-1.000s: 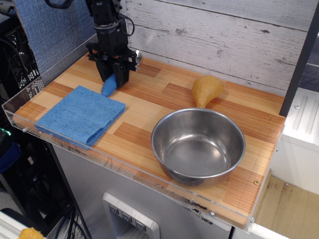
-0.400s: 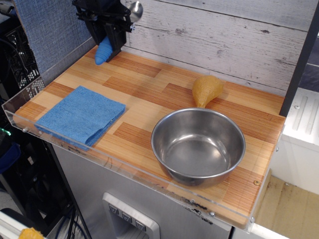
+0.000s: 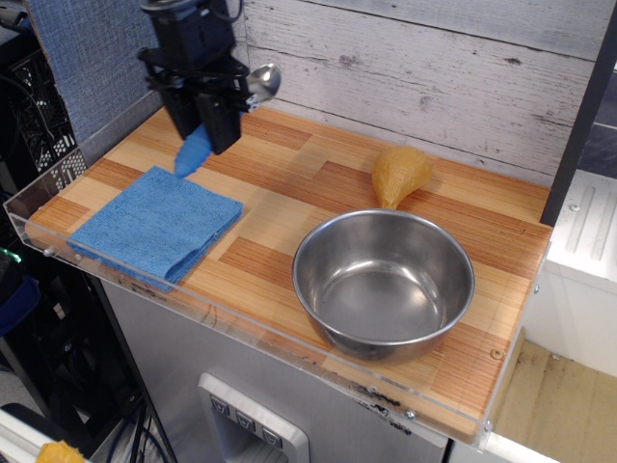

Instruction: Place the spoon so the handle in laying on the blue cloth.

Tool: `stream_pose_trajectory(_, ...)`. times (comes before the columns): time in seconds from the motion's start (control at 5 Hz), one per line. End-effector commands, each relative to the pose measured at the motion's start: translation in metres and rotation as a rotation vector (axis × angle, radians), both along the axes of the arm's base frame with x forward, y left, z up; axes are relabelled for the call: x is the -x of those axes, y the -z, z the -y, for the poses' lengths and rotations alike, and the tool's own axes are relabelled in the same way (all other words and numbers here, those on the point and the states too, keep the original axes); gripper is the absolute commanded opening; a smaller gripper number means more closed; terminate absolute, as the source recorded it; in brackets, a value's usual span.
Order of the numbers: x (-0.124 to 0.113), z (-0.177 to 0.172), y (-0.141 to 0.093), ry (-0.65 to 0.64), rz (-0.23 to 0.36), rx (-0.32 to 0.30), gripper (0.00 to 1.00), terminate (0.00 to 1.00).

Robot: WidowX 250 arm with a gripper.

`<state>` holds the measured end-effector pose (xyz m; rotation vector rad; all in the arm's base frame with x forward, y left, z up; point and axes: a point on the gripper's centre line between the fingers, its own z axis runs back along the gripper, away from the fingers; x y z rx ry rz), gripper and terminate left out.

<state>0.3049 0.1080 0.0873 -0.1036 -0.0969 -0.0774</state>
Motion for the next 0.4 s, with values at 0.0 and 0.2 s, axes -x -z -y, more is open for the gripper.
stream_pose_trajectory(0.0, 0.0179, -0.0250, -0.0129, -0.063, 0.018, -0.021, 0.00, 0.00)
stream_pose_trajectory(0.2, 0.0268, -0.0325, -0.0072, -0.079, -0.003, -0.044, 0.00, 0.00)
